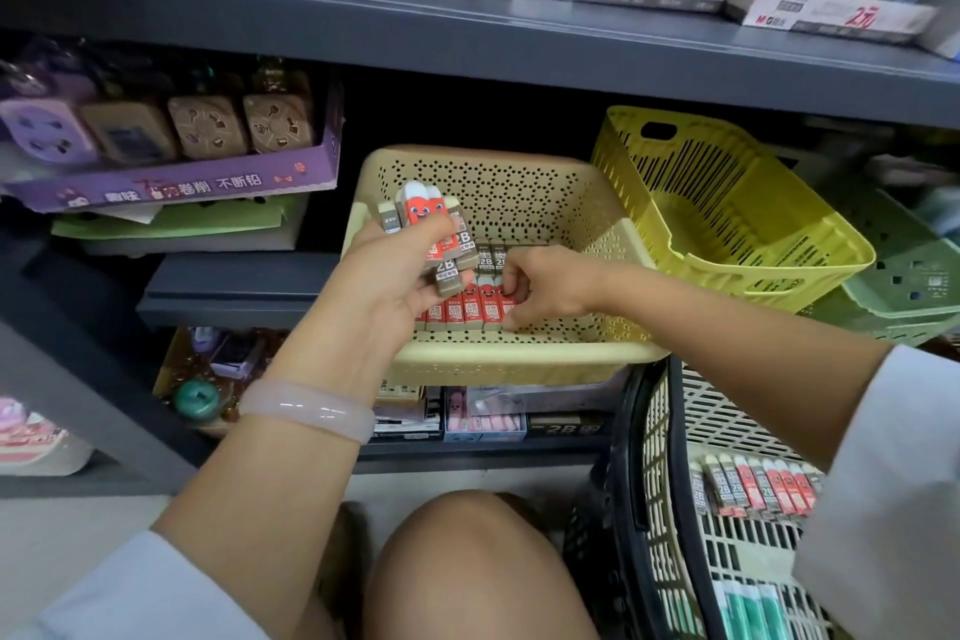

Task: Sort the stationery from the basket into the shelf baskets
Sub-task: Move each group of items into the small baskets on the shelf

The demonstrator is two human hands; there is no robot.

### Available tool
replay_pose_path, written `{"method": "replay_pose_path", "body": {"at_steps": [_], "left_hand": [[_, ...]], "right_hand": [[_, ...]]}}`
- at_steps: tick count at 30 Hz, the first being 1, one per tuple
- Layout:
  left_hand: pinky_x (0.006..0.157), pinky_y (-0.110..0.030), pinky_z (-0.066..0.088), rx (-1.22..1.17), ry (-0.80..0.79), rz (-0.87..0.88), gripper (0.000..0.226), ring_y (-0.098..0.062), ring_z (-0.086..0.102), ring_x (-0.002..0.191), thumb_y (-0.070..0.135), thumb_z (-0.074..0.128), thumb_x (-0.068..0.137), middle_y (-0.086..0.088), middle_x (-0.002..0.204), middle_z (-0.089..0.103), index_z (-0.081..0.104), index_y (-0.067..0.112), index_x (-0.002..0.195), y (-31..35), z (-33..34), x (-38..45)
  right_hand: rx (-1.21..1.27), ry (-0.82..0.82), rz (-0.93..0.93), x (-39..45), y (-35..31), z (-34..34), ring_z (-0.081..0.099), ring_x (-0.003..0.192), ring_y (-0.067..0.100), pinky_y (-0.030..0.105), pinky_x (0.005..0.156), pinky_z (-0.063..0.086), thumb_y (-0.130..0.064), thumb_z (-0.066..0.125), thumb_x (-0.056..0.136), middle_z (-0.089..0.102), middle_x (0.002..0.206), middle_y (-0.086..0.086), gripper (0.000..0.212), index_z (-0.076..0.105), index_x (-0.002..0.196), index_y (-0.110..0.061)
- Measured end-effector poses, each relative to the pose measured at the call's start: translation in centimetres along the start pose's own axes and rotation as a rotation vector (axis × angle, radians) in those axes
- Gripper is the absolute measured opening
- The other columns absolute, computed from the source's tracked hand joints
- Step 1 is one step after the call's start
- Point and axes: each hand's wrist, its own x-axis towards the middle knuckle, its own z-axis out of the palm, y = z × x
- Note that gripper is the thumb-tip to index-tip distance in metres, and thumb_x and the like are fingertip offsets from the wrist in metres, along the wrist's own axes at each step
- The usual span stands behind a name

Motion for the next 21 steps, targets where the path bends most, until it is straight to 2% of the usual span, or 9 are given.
{"method": "replay_pose_path", "body": {"at_steps": [1, 3, 5, 8, 11, 13, 15, 18, 21], "left_hand": [[0.053, -0.031, 0.058, 0.002, -0.001, -0.002, 0.017, -0.021, 0.065, 0.069, 0.005, 0.066, 0.081, -0.009, 0.083, 0.062, 0.055, 0.015, 0.088, 0.0, 0.0, 0.0], [0.052, -0.031, 0.058, 0.011, -0.004, -0.007, 0.016, -0.02, 0.066, 0.064, 0.005, 0.066, 0.08, -0.01, 0.082, 0.063, 0.055, 0.014, 0.088, 0.1, 0.0, 0.0], [0.052, -0.03, 0.058, 0.023, -0.014, -0.011, 0.017, -0.018, 0.068, 0.057, 0.006, 0.068, 0.079, -0.01, 0.081, 0.064, 0.056, 0.014, 0.089, 0.2, 0.0, 0.0], [0.052, -0.03, 0.058, 0.021, -0.015, -0.012, 0.017, -0.018, 0.069, 0.058, 0.007, 0.069, 0.079, -0.011, 0.08, 0.066, 0.057, 0.014, 0.089, 0.2, 0.0, 0.0], [0.054, -0.031, 0.059, 0.024, 0.003, 0.013, 0.015, -0.019, 0.067, 0.06, 0.007, 0.066, 0.082, -0.012, 0.081, 0.064, 0.057, 0.008, 0.095, 0.4, -0.2, 0.0], [0.056, -0.032, 0.059, 0.02, 0.026, 0.058, 0.02, -0.019, 0.065, 0.062, 0.007, 0.064, 0.083, -0.012, 0.082, 0.063, 0.057, 0.006, 0.102, 0.6, -0.4, 0.0], [0.057, -0.031, 0.059, 0.023, 0.036, 0.118, 0.016, -0.017, 0.065, 0.062, 0.008, 0.063, 0.084, -0.011, 0.084, 0.063, 0.057, 0.008, 0.099, 1.2, -0.9, 0.2], [0.055, -0.027, 0.058, 0.051, 0.08, 0.211, 0.012, -0.015, 0.066, 0.061, 0.007, 0.061, 0.085, -0.011, 0.084, 0.063, 0.056, 0.011, 0.096, 2.7, -1.9, 0.8], [0.054, -0.028, 0.058, 0.025, 0.11, 0.204, 0.013, -0.016, 0.066, 0.056, 0.007, 0.059, 0.086, -0.014, 0.083, 0.062, 0.056, 0.01, 0.099, 3.5, -2.8, 1.4]], "right_hand": [[0.083, 0.068, -0.033, -0.1, -0.3, -0.3, 0.055, 0.087, 0.015, 0.029, 0.082, 0.05, -0.026, 0.064, 0.084, 0.056, 0.093, -0.001, 0.022, 0.051, 0.097, -0.014], [0.47, 0.184, -0.109, -0.3, -1.2, -1.3, 0.055, 0.078, 0.012, 0.025, 0.073, 0.051, -0.025, 0.054, 0.092, 0.057, 0.088, 0.0, 0.012, 0.055, 0.096, -0.014], [0.817, 0.164, -0.195, -0.3, -2.2, -2.0, 0.054, 0.072, 0.01, 0.021, 0.065, 0.05, -0.025, 0.049, 0.095, 0.058, 0.086, 0.002, 0.013, 0.058, 0.097, -0.016], [0.969, 0.126, -0.205, 0.2, -3.1, -2.2, 0.055, 0.068, 0.007, 0.015, 0.06, 0.049, -0.017, 0.057, 0.09, 0.06, 0.084, 0.003, 0.015, 0.059, 0.104, -0.012], [1.17, 0.202, -0.111, 1.0, -2.9, -2.4, 0.058, 0.062, 0.005, 0.015, 0.059, 0.051, -0.01, 0.06, 0.087, 0.062, 0.078, 0.002, 0.011, 0.056, 0.097, -0.014], [1.209, 0.333, 0.019, 1.7, -2.2, -2.6, 0.056, 0.06, 0.007, 0.016, 0.058, 0.053, -0.008, 0.061, 0.087, 0.061, 0.079, 0.004, 0.01, 0.055, 0.089, -0.015], [1.128, 0.376, 0.157, 2.8, -1.8, -2.6, 0.055, 0.059, 0.009, 0.018, 0.06, 0.052, -0.006, 0.059, 0.088, 0.06, 0.085, 0.007, 0.006, 0.057, 0.09, -0.011], [0.992, 0.246, 0.294, 4.6, -2.6, -2.5, 0.054, 0.059, 0.007, 0.017, 0.06, 0.052, -0.008, 0.053, 0.092, 0.056, 0.08, 0.003, 0.021, 0.059, 0.112, -0.002], [0.895, 0.121, 0.343, 6.3, -3.9, -2.1, 0.052, 0.062, 0.007, 0.024, 0.072, 0.052, -0.009, 0.05, 0.094, 0.054, 0.082, 0.005, 0.028, 0.053, 0.119, 0.002]]}}
